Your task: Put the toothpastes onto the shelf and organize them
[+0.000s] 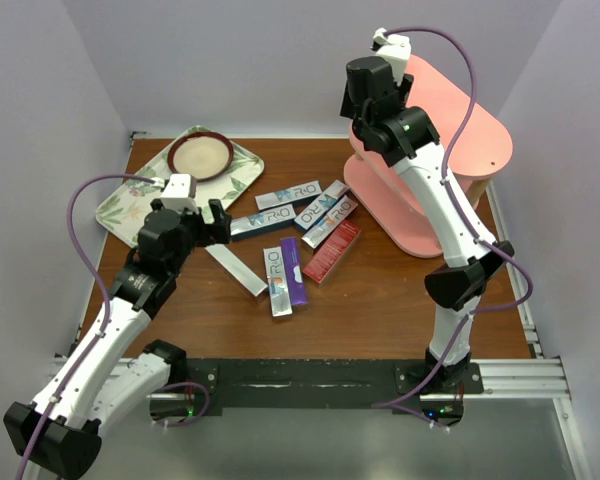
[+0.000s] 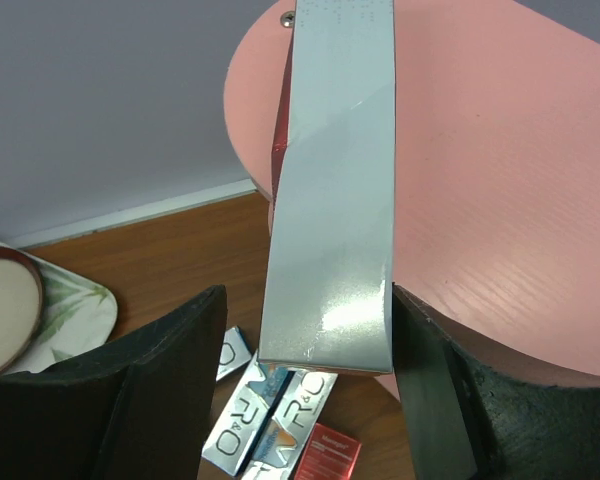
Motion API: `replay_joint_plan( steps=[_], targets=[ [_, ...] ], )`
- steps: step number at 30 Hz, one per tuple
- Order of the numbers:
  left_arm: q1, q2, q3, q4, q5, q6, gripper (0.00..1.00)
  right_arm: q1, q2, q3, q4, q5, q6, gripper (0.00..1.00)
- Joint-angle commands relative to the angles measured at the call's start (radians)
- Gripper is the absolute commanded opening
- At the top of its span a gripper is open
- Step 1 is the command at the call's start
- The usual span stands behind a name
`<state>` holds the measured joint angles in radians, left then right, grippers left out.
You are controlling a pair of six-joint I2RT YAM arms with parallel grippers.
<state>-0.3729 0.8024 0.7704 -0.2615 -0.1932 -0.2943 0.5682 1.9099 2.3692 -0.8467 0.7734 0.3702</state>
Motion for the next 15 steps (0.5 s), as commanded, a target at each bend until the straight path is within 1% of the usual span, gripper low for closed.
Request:
replay_joint_plan(
  steps=[1, 11, 15],
  targets=[
    [0.011, 0.0, -0.008, 0.021, 0.014, 0.004, 0.98, -0.005, -0.064, 0.004, 0.049, -0.058, 0.022, 0.68],
    [0.015, 0.0, -0.008, 0.022, 0.02, 0.004, 0.98, -0.002, -0.075, -0.021, 0.095, -0.17, 0.032, 0.68],
    [0.017, -0.002, -0.008, 0.021, 0.017, 0.004, 0.98, -0.002, -0.055, -0.002, 0.1, -0.187, 0.024, 0.68]
  ],
)
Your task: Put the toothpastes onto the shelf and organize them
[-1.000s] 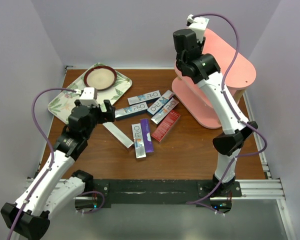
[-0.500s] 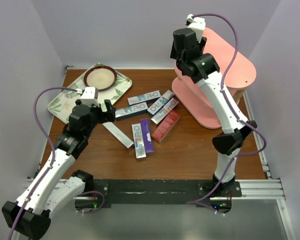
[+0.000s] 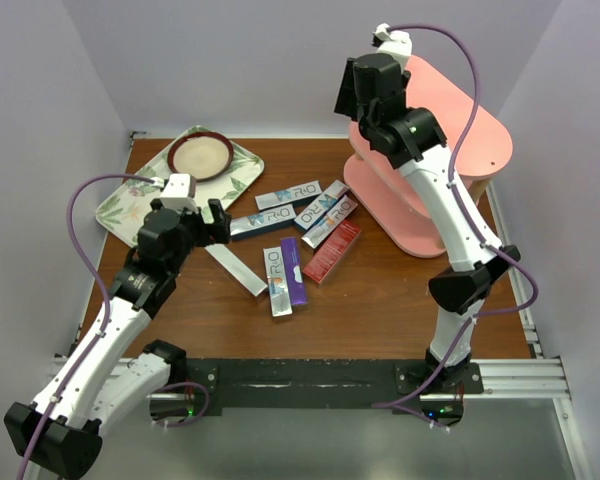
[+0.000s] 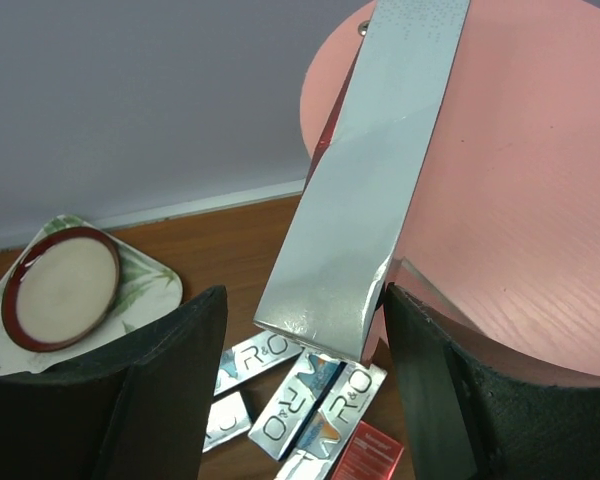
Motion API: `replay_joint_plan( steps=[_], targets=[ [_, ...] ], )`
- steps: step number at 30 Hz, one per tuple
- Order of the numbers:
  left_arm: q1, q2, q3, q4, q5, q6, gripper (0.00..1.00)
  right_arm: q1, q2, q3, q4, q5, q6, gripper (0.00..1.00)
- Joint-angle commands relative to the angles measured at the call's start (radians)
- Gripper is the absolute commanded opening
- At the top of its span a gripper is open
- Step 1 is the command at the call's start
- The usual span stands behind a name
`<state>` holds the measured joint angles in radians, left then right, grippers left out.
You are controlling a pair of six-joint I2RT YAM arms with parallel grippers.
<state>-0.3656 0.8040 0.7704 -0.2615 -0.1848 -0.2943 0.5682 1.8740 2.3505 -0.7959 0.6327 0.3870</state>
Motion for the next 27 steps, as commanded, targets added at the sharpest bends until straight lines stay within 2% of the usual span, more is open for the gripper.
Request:
replay_joint_plan(
  steps=[1, 18, 22, 25, 27],
  targets=[
    [0.01, -0.005, -0.008, 0.021, 0.007, 0.004, 0.98, -0.004, -0.016, 0.018, 0.053, -0.048, 0.007, 0.68],
    [0.013, -0.012, -0.01, 0.019, 0.005, 0.006, 0.98, -0.004, 0.027, 0.026, 0.153, -0.077, -0.045, 0.73],
    [0.013, -0.012, -0.01, 0.021, 0.005, 0.006, 0.98, -0.004, -0.065, -0.093, 0.219, -0.091, -0.123, 0.8],
    [0.013, -0.012, -0.008, 0.022, 0.008, 0.004, 0.98, -0.004, -0.173, -0.213, 0.302, -0.151, -0.184, 0.86],
    [0.014, -0.011, -0.01, 0.022, 0.011, 0.004, 0.98, -0.004, -0.241, -0.266, 0.337, -0.252, -0.21, 0.89]
  ],
)
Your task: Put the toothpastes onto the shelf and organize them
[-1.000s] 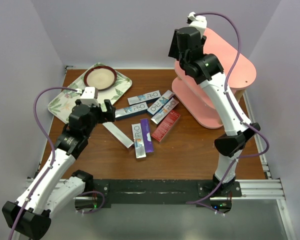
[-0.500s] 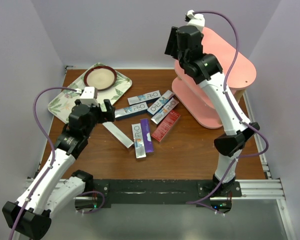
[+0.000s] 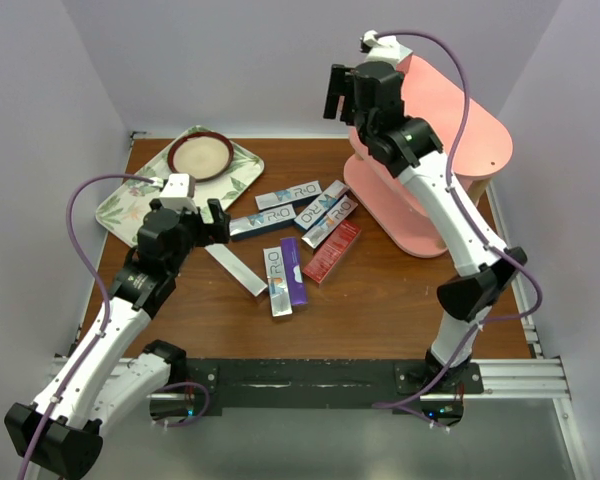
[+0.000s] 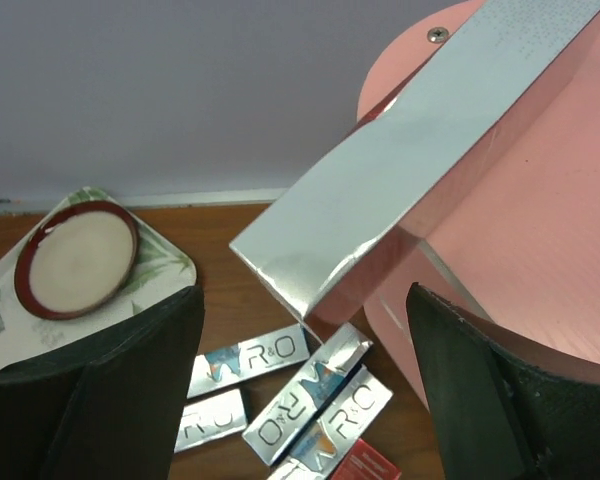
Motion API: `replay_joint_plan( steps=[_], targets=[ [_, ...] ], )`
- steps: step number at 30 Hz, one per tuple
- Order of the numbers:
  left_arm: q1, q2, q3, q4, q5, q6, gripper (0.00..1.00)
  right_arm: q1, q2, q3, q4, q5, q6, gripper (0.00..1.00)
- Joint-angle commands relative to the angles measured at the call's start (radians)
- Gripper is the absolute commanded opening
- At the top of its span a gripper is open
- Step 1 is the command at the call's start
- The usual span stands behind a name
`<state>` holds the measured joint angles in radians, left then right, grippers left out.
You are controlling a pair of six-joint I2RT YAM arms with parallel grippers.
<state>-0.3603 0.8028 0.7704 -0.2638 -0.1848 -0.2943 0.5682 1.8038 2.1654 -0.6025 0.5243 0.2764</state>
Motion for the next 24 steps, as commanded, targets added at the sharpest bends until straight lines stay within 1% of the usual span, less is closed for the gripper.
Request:
replay_joint_plan(
  steps=[1, 2, 3, 5, 6, 7, 9, 17, 21, 24],
  targets=[
    [0.009, -0.01, -0.01, 0.024, 0.013, 0.004, 0.98, -0.002, -0.19, -0.134, 0.179, -0.188, -0.117, 0.94],
    [0.009, -0.01, -0.01, 0.024, 0.015, 0.004, 0.98, -0.004, -0.21, -0.157, 0.196, -0.232, -0.126, 0.96],
    [0.011, -0.01, -0.01, 0.026, 0.015, 0.004, 0.98, -0.002, -0.222, -0.176, 0.21, -0.329, -0.132, 0.98],
    [0.011, -0.01, -0.01, 0.026, 0.015, 0.004, 0.98, -0.002, -0.235, -0.202, 0.225, -0.413, -0.144, 0.99],
    [0.011, -0.008, -0.011, 0.026, 0.015, 0.004, 0.98, -0.002, -0.232, -0.202, 0.222, -0.491, -0.149, 0.99],
    [0.011, -0.008, -0.01, 0.026, 0.015, 0.003, 0.98, -0.002, -0.216, -0.197, 0.216, -0.518, -0.154, 0.99],
    [0.011, -0.005, -0.011, 0.026, 0.016, 0.003, 0.98, -0.002, -0.199, -0.193, 0.217, -0.55, -0.157, 0.99],
    [0.011, -0.002, -0.013, 0.026, 0.015, 0.004, 0.98, -0.001, -0.048, -0.062, 0.156, -0.685, -0.189, 0.99],
    [0.011, 0.001, -0.011, 0.025, 0.013, 0.004, 0.98, -0.001, -0.001, -0.021, 0.153, -0.685, -0.2, 0.99],
    [0.011, 0.003, -0.013, 0.024, 0.011, 0.006, 0.98, -0.001, 0.023, -0.01, 0.152, -0.653, -0.216, 0.99]
  ],
)
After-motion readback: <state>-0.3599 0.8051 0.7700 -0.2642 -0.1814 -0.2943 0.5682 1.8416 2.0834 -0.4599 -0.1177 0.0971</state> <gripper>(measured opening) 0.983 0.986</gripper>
